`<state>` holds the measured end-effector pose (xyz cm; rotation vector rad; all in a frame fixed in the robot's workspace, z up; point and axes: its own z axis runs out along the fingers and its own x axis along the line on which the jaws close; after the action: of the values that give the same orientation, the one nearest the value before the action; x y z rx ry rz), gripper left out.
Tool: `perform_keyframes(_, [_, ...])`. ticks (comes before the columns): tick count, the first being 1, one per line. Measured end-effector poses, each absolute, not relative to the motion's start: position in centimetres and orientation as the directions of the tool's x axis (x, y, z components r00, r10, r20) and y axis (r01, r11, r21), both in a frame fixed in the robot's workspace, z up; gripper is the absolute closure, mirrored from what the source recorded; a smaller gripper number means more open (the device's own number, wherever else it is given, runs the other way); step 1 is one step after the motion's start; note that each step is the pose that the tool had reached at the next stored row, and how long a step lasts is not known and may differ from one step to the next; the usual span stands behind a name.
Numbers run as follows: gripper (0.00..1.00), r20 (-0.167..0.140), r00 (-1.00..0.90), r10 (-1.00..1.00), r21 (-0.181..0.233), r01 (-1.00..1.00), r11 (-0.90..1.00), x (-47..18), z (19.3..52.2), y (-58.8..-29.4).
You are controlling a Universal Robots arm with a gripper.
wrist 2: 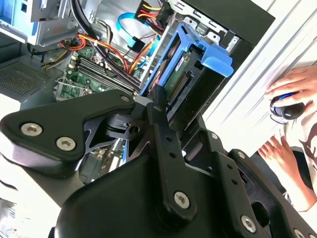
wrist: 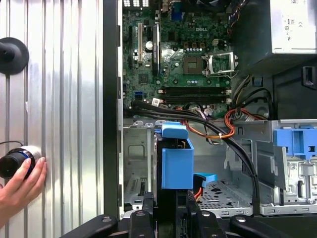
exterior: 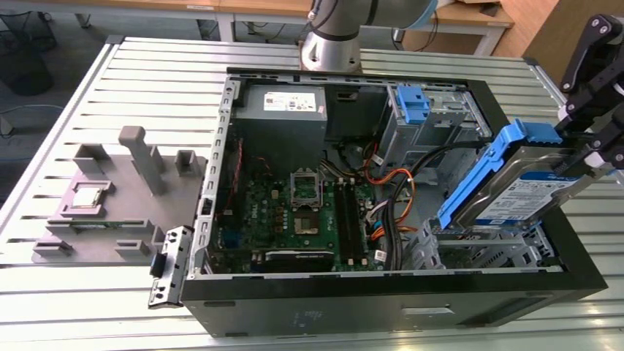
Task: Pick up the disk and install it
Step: 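Insert the disk into the insertion slot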
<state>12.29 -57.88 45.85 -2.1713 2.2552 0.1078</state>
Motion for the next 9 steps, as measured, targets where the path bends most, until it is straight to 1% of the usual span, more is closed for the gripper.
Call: perform_keyframes(9, [0.65,-0.055,-0.033,-0.998,0.043,-0.999,0.03,12.28,45.52,-57.91])
